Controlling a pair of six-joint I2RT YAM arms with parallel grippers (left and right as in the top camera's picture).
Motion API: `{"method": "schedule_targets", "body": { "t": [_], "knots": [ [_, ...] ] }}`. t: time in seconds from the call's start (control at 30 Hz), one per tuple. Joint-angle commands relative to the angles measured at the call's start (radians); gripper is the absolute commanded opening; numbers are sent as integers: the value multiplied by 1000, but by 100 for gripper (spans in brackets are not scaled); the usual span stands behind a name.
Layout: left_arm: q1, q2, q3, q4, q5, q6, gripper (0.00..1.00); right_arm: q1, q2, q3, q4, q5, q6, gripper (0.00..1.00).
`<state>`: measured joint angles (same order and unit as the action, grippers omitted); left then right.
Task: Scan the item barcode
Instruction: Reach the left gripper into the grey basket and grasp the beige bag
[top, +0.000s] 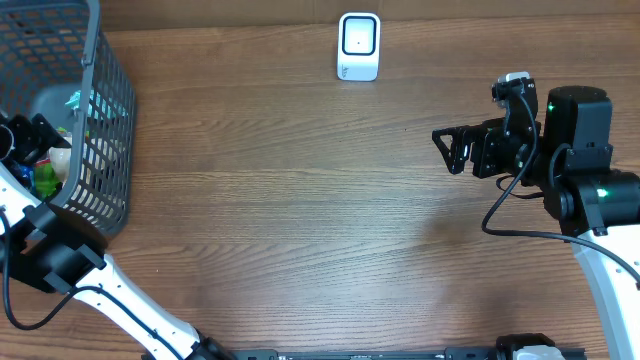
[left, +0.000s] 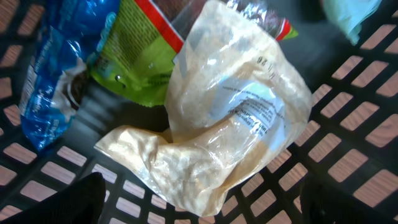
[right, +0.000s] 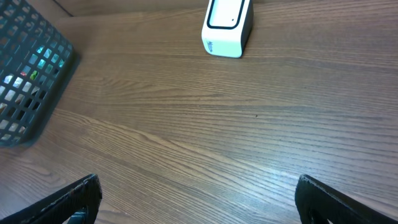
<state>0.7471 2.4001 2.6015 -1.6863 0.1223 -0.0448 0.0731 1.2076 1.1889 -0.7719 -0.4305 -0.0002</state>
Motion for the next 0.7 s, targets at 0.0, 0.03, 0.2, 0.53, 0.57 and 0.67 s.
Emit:
{"method": "schedule_targets", "body": {
  "t": [0.0,0.03,0.2,0.53,0.57,0.67],
  "knots": [
    [-10,13,-34,0,-10,23,91,5,-1,23,2,-8,-1,100],
    [-10,13,-47,6,-10,23,91,5,-1,23,2,-8,-1,100],
    [-13,13,-142,58,-10,24,91,5,0,23,3,-8,-8,100],
    [-61,13,-375,215,-17,22,85,5,1,23,-1,-8,-8,100],
    [-68,13,-399,234,-24,23,85,5,1,23,-1,-8,-8,100],
    [-85,13,-466,284,-44,20,77,5,1,23,0,-8,-8,100]
  ]
}}
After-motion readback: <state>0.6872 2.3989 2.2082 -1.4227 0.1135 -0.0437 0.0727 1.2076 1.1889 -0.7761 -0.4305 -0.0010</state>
